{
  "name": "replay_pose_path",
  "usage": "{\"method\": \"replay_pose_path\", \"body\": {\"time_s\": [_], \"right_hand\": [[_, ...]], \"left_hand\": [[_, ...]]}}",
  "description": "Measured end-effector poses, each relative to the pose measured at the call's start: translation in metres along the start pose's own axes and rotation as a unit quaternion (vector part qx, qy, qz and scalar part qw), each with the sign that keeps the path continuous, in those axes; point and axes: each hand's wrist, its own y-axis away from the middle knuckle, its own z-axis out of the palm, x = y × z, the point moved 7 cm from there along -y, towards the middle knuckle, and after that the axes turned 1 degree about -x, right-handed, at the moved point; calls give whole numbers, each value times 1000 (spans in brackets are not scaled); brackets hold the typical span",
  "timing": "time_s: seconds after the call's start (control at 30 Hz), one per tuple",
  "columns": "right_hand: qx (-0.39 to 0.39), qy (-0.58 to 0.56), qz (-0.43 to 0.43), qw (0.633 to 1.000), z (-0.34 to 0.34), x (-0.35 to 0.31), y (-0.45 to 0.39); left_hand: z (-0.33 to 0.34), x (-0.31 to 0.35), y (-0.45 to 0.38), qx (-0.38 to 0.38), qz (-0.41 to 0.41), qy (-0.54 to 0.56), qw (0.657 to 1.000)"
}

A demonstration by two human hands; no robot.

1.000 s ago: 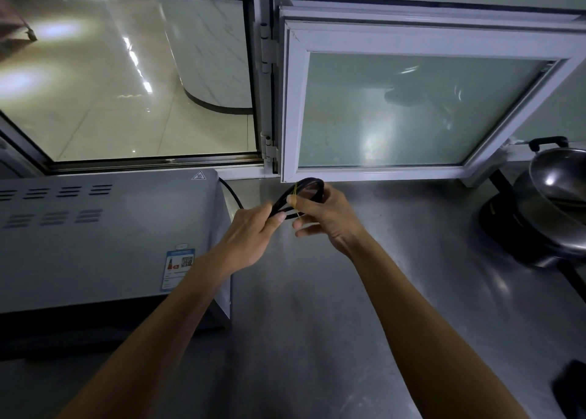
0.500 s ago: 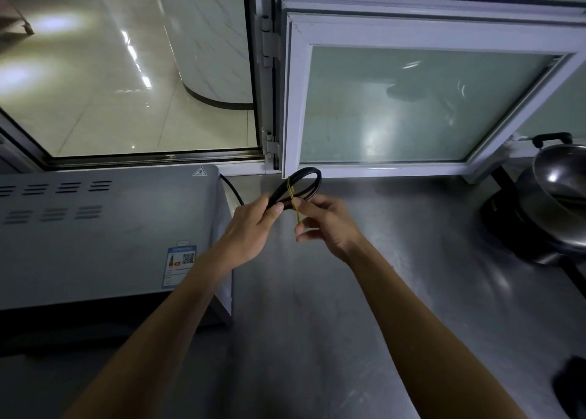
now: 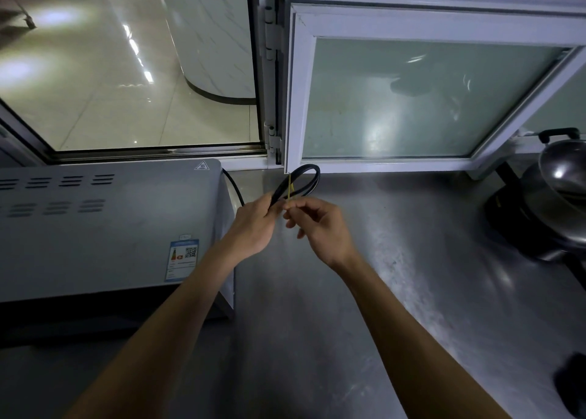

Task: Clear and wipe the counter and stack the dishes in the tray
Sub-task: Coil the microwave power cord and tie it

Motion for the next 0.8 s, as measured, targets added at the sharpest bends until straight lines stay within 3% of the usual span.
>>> {"method": "replay_pose_path", "body": {"time_s": [0.37,0.5,0.7,0.8], "right_hand": [[-74,147,-89,982,8,-36,-11],[-60,127,-77,987,3,-33,-6],[-60,-15,40,997,4,-1,7],[-74,-21,85,993,6,14,15]], "left_hand": [[11,1,-9,-25,25,-166,985],[2,-4,-9,-28,5,-46,999],[-6,-6,-12,4,-30,78,996],[-13,-13,-18,28,-47,175,983]]}}
